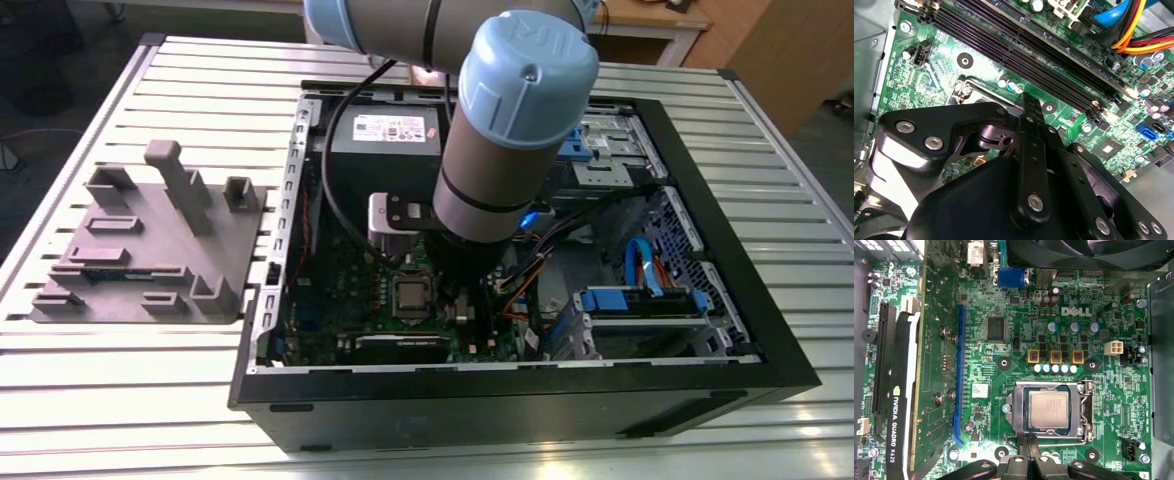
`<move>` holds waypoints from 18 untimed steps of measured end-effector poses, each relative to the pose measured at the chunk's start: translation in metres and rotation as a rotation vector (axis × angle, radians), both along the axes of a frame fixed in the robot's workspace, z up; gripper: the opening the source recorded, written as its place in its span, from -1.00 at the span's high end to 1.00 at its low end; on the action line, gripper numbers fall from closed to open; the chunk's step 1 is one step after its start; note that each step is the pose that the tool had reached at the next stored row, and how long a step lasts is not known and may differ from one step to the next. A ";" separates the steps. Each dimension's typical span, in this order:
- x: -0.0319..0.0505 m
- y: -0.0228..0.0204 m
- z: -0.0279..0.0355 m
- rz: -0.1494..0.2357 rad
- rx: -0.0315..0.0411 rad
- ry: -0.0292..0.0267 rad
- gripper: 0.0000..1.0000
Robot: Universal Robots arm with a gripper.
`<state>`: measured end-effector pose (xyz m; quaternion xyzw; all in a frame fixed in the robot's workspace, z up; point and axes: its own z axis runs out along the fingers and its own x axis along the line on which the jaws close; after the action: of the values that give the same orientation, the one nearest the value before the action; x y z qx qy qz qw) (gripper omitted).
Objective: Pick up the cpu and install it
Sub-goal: 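Install the first cpu locking lever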
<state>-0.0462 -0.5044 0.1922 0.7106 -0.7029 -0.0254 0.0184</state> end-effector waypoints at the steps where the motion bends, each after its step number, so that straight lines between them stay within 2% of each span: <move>1: 0.0000 0.0000 -0.0002 0.000 0.0001 0.0000 0.80; 18: 0.0004 0.0000 -0.0020 0.000 0.0003 -0.0005 0.80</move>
<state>-0.0458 -0.5044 0.1902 0.7106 -0.7029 -0.0253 0.0181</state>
